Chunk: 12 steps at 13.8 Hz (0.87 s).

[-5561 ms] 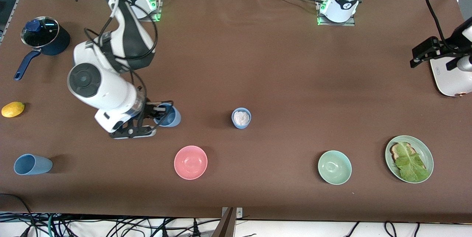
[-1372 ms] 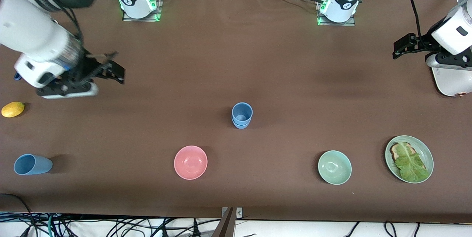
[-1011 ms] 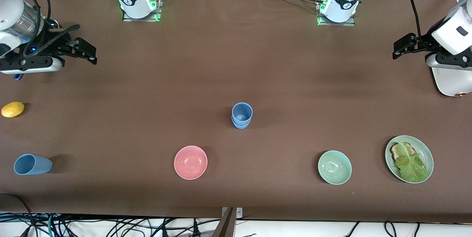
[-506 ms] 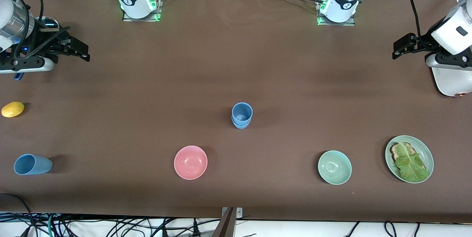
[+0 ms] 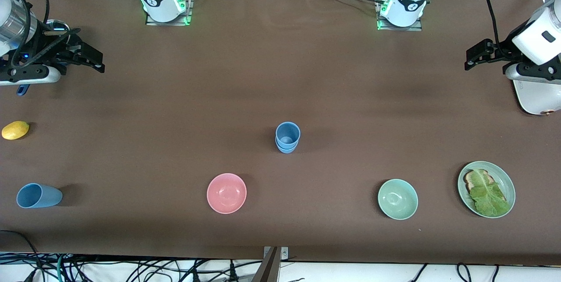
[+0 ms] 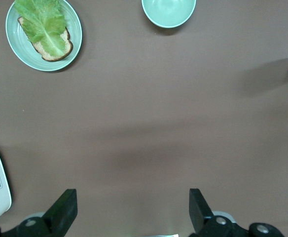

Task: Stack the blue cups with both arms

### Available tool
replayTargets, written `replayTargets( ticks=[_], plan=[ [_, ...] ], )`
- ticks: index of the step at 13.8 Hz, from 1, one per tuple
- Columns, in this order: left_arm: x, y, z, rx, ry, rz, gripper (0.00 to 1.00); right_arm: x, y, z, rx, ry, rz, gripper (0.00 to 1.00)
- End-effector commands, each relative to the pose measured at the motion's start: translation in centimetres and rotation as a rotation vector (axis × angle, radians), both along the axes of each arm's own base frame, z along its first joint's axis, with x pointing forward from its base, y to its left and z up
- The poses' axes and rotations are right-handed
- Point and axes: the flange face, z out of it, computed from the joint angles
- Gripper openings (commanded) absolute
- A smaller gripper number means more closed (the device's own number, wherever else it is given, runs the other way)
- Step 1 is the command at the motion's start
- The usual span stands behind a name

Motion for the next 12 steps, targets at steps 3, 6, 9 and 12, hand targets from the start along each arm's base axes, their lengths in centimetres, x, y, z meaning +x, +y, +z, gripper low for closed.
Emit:
replayTargets(
  ticks=[3, 6, 9, 12],
  plan=[
    [0.16, -0.06, 0.33, -0.028, -0.010, -0.016, 1.00, -0.17, -0.14, 0.78, 0.000, 0.001, 0.014, 1.00],
    [0.16, -0.14, 0.33, -0.028, -0.010, -0.017, 1.00, -0.12, -0.31, 0.80, -0.015, -0.003, 0.014, 1.00],
    [0.16, -0.14, 0.33, -0.028, -0.010, -0.017, 1.00, -0.12, 0.12, 0.86, -0.015, -0.005, 0.020, 1.00],
    [0.16, -0.14, 0.33, -0.028, -0.010, -0.017, 1.00, -0.12, 0.03, 0.85, -0.015, -0.003, 0.018, 1.00]
  ],
)
